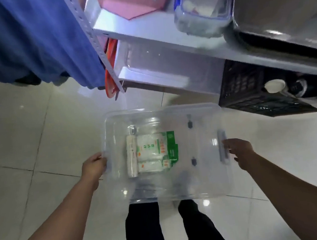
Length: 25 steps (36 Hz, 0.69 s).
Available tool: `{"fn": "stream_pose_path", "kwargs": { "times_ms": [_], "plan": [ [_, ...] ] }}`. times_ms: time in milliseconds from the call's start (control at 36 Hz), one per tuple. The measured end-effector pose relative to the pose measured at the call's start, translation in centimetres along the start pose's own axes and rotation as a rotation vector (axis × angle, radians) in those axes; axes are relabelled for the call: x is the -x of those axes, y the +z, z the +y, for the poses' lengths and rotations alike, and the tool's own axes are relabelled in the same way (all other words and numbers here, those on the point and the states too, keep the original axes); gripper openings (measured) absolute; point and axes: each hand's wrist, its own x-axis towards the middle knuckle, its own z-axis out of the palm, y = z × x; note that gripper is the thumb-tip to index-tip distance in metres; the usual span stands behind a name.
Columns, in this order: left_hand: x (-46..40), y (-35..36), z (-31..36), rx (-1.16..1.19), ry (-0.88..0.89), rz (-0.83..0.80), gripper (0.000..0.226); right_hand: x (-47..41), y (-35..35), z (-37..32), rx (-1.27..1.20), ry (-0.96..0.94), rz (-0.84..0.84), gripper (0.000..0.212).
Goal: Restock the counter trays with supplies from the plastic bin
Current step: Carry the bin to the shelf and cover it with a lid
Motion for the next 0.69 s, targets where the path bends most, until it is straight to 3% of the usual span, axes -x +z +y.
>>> {"fn": "stream_pose_path", "kwargs": {
  "times_ms": [167,333,583,694],
  "plan": [
    [-9.7,3.0,-0.8,-0.095,0.007,0.033,0.029,-7.4,4.9,2.9,0.017,0.051,-0.052,0.012],
    [-18.1,7.5,-0.3,-0.147,0.126,0.029,0.037,-15.6,9.1,3.4,0.043,0.01,-0.056,0.01],
    [-25.7,12.5,0.8,-0.187,0.315,0.1,0.032,-25.0,13.9,3.2,0.077,-0.257,0.052,0.009],
    [-27.1,12.8,2.3,-0.207,0.338,0.052,0.037,-28.1,14.9,2.5,0.094,-0.344,0.057,0.008]
  ]
}}
